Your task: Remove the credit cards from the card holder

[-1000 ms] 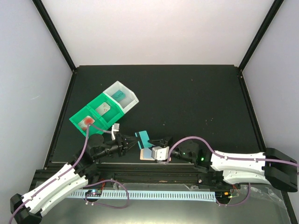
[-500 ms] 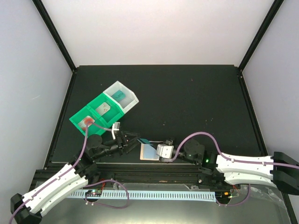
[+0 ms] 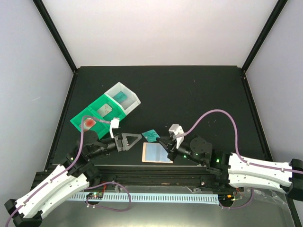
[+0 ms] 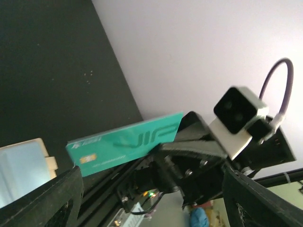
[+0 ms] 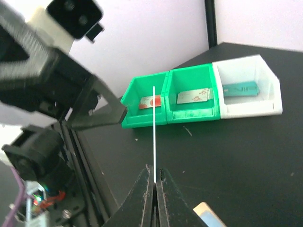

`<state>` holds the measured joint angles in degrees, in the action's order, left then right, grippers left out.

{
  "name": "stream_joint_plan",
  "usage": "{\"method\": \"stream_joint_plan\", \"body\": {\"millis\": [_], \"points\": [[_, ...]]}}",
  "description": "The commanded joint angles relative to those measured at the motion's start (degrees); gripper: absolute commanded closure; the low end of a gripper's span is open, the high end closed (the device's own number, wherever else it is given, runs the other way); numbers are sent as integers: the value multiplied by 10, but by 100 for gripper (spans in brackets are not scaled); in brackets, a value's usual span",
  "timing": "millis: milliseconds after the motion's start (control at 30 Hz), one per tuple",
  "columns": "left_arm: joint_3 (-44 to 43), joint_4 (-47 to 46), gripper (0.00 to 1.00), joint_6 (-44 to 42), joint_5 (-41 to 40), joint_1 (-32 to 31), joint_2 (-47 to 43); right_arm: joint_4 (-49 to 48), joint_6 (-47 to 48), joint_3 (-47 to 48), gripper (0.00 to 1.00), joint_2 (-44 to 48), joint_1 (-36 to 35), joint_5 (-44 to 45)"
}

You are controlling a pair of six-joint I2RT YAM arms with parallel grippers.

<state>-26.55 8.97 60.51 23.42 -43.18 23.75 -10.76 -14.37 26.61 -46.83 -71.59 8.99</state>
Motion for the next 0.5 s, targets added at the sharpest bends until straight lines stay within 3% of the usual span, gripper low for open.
{"method": "stream_joint_plan", "body": {"millis": [0,300,467], "points": [[-7,39,19,-71,22,2,0,22,-228,18,99,14,-3,42],[21,-14,25,-39,41,3,-23,-80,-379,-18,99,49,-3,28],[47,-80,36,3,57,3,-33,-146,-418,-56,99,70,-3,38]]}}
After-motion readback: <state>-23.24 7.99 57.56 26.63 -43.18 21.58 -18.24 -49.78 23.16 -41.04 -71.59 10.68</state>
